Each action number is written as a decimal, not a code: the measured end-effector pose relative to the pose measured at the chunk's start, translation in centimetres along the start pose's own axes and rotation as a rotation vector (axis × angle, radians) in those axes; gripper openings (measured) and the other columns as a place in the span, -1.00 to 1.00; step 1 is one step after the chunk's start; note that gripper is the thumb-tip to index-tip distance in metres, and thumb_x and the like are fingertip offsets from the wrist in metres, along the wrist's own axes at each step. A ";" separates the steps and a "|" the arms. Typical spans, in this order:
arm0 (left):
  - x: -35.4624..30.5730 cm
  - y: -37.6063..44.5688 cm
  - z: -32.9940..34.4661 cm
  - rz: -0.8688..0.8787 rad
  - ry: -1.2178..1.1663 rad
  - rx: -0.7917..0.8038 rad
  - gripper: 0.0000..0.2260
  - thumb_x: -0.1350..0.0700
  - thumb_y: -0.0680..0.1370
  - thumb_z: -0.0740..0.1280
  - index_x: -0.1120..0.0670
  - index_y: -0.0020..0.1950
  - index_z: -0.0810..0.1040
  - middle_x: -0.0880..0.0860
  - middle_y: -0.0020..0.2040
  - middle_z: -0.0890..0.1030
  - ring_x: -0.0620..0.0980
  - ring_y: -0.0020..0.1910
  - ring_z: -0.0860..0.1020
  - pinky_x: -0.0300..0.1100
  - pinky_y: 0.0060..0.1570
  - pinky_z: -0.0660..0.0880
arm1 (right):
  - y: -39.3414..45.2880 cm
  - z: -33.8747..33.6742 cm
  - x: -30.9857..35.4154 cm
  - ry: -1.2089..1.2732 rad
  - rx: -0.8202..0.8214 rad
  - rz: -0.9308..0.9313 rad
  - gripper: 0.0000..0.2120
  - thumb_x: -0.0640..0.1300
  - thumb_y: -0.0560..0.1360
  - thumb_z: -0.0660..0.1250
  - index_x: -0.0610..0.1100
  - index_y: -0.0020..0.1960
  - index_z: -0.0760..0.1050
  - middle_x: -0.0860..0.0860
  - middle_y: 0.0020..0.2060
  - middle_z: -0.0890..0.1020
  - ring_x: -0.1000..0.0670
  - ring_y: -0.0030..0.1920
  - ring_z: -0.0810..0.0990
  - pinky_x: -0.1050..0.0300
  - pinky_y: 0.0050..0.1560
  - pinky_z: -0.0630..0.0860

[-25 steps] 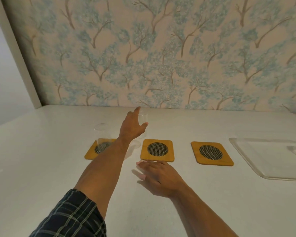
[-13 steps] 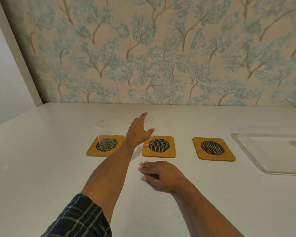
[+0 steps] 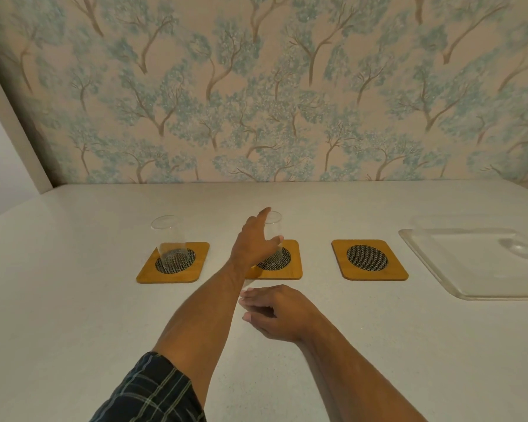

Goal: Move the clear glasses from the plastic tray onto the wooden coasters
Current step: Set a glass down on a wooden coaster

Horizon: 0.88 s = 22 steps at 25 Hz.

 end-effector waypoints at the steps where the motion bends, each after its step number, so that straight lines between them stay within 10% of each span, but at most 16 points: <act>1: -0.1 0.1 0.2 0.001 0.009 0.001 -0.26 -0.15 0.48 0.43 -0.16 0.58 0.15 0.07 0.36 0.43 0.07 0.31 0.48 0.04 0.28 0.52 | 0.0 0.0 0.0 0.007 0.000 0.004 -0.56 0.26 0.63 0.25 0.08 0.39 0.60 0.26 0.40 0.57 0.20 0.36 0.54 0.21 0.34 0.50; 22: -2.2 -0.3 0.3 0.029 0.258 -0.002 -0.20 -0.22 0.51 0.35 -0.05 0.62 0.02 0.13 0.48 0.30 0.19 0.34 0.48 0.10 0.25 0.52 | -0.2 -0.3 0.5 0.014 -0.047 -0.010 -0.66 0.16 0.64 0.30 0.03 0.29 0.67 0.20 0.31 0.65 0.15 0.13 0.66 0.23 0.15 0.60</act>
Point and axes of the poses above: each hand's wrist, its own y-axis towards the middle knuckle, its own z-axis out of the palm, x = y × z, the point moved 7 cm from there along y, towards the middle knuckle
